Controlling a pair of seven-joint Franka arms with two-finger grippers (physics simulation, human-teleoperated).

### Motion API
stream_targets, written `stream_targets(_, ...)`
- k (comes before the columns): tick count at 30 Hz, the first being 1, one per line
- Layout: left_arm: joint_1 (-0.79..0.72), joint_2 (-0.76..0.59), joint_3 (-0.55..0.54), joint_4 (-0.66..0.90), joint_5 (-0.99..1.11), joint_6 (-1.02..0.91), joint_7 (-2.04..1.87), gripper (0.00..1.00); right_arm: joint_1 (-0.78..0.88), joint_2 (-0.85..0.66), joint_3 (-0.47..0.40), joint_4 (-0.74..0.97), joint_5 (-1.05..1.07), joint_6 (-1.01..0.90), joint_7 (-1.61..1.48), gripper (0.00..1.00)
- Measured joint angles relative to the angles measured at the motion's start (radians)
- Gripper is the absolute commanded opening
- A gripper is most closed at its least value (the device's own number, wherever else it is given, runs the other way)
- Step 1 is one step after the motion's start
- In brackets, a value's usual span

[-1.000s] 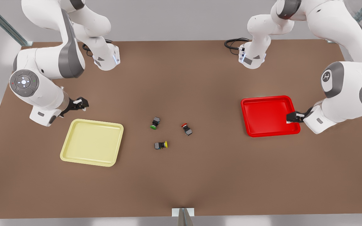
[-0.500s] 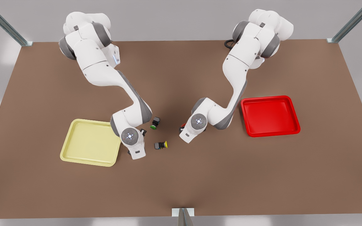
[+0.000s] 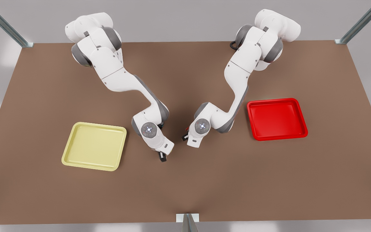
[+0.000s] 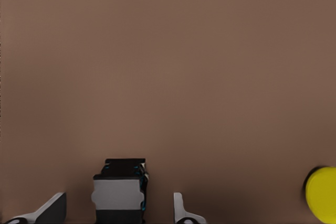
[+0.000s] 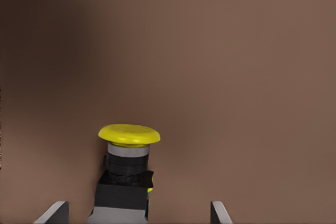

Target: Place the switches on the corresponding trays according to their colors

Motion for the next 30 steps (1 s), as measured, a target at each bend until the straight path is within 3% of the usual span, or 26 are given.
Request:
stream_targets(2, 0.001, 0.001, 0.000, 0.000, 0.000, -0.004, -0.020, 0.65, 0.000, -0.003, 0.000, -0.008, 0.010, 0.010, -0.054, 1.00)
stream_targets(5, 0.006, 0.002, 0.001, 0.000, -0.002, -0.007, -0.044, 0.62, 0.000, -0.004, 0.000, -0.017, 0.018, 0.017, -0.115, 1.00)
stream_targets(8, 0.009, 0.003, 0.001, 0.000, -0.002, -0.010, -0.065, 0.39, 0.000, -0.001, 0.000, -0.024, 0.021, 0.022, -0.159, 1.00)
stream_targets(12, 0.021, -0.021, 0.007, 0.001, 0.004, -0.030, -0.086, 0.40, 0.010, 0.015, 0.000, -0.027, 0.023, 0.027, -0.196, 1.00)
stream_targets(14, 0.080, -0.135, 0.044, -0.032, 0.018, -0.109, -0.073, 0.42, 0.013, 0.023, 0.000, -0.026, 0.024, 0.030, -0.209, 1.00)
stream_targets(16, 0.121, -0.313, 0.160, -0.212, 0.033, -0.187, -0.030, 0.42, 0.013, 0.025, 0.000, -0.026, 0.024, 0.031, -0.220, 1.00)
stream_targets(17, 0.130, -0.387, 0.232, -0.306, 0.049, -0.218, -0.001, 0.42, 0.014, 0.025, 0.000, -0.025, 0.024, 0.032, -0.225, 0.84)
stream_targets(20, 0.154, -0.480, 0.439, -0.454, 0.086, -0.274, 0.101, 0.42, 0.014, 0.025, 0.000, -0.024, 0.023, 0.033, -0.238, 0.71)
stream_targets(23, 0.185, -0.494, 0.485, -0.564, 0.104, -0.271, 0.193, 0.42, 0.012, 0.022, 0.000, -0.021, 0.022, 0.034, -0.249, 0.63)
stream_targets(25, 0.186, -0.514, 0.490, -0.632, 0.111, -0.261, 0.249, 0.42, 0.012, 0.021, 0.000, -0.020, 0.022, 0.033, -0.256, 0.52)
stream_targets(26, 0.186, -0.518, 0.491, -0.649, 0.113, -0.256, 0.275, 0.50, 0.012, 0.021, 0.000, -0.020, 0.022, 0.032, -0.259, 0.46)
stream_targets(27, 0.186, -0.517, 0.491, -0.659, 0.113, -0.249, 0.299, 1.00, 0.012, 0.021, 0.000, -0.020, 0.022, 0.032, -0.263, 0.42)
stream_targets(28, 0.185, -0.517, 0.491, -0.666, 0.113, -0.242, 0.323, 1.00, 0.012, 0.020, 0.000, -0.020, 0.022, 0.031, -0.266, 0.41)
stream_targets(30, 0.184, -0.517, 0.490, -0.670, 0.113, -0.231, 0.366, 1.00, 0.012, 0.020, 0.000, -0.020, 0.022, 0.030, -0.271, 0.30)
